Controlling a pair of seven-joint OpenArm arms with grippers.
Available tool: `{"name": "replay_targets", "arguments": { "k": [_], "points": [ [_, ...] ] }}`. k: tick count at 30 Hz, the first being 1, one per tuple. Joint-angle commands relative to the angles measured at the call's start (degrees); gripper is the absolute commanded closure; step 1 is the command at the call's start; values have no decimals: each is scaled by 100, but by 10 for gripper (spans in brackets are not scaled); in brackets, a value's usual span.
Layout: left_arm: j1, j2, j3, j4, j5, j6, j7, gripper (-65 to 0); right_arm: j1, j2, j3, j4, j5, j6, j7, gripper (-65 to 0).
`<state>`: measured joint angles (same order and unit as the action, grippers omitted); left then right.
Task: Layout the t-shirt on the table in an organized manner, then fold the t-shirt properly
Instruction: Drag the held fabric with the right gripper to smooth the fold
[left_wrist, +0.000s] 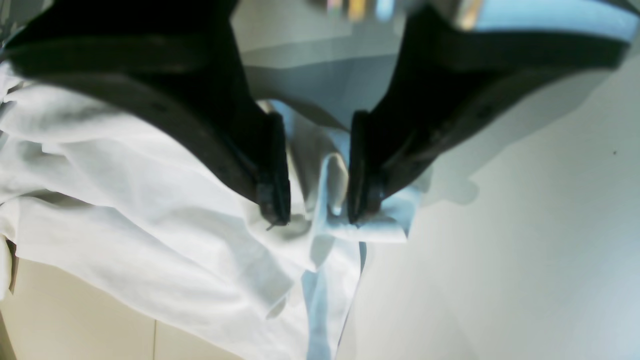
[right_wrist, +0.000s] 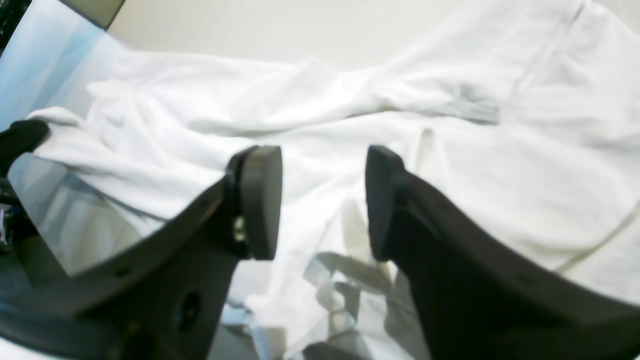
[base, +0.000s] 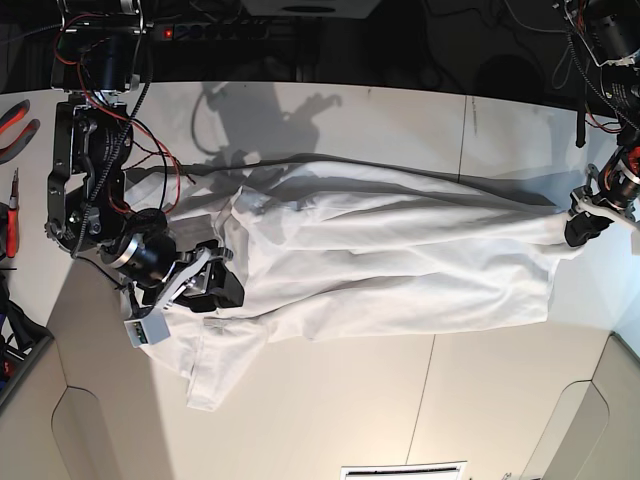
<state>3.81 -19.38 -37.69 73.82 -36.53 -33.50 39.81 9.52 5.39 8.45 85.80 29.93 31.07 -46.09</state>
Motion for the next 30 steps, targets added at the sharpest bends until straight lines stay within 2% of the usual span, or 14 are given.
{"name": "replay_targets", "arguments": {
  "k": [1,6,7,9,10,14,17,20,23,27,30],
  "points": [
    [-66,-109,-24,94,-98,-61,-105,-228,129,13,4,87,90,26,179,-271],
    [-66,-109,-24,94,-98,-61,-105,-228,155,15,4,87,94,26,258,-258],
    [-66,-109,-24,94,-98,-61,-105,-228,164,17,4,90,96,26,256,-213],
    [-61,-107,-24,94,-96,-61,-103,-228,173,33,13,105,214,26,223,-41],
    [-61,-107,-24,94,-92,-61,-98,-228,168,31,52,153,348,28,122,0],
    [-63,-109,-24,94,-92,-61,-96,-228,55,31,389,704,1067,68,-719,0],
    [-61,-109,-24,94,-92,-61,-57,-228,-264,31,850,1519,1158,70,-1054,0],
    [-66,-109,-24,94,-98,-61,-63,-228,-656,33,1373,2238,1165,68,-1163,0],
    [-63,-103,-24,94,-103,-61,-66,-228,-999,81,1696,2450,1174,68,-1189,0],
    [-66,-61,-24,94,-227,-63,-63,-228,-1403,127,1633,2406,1163,72,-1178,0],
    [-63,-46,-13,94,-313,-66,-63,-228,-1403,125,1464,2135,1099,127,-1038,0]
  ]
}}
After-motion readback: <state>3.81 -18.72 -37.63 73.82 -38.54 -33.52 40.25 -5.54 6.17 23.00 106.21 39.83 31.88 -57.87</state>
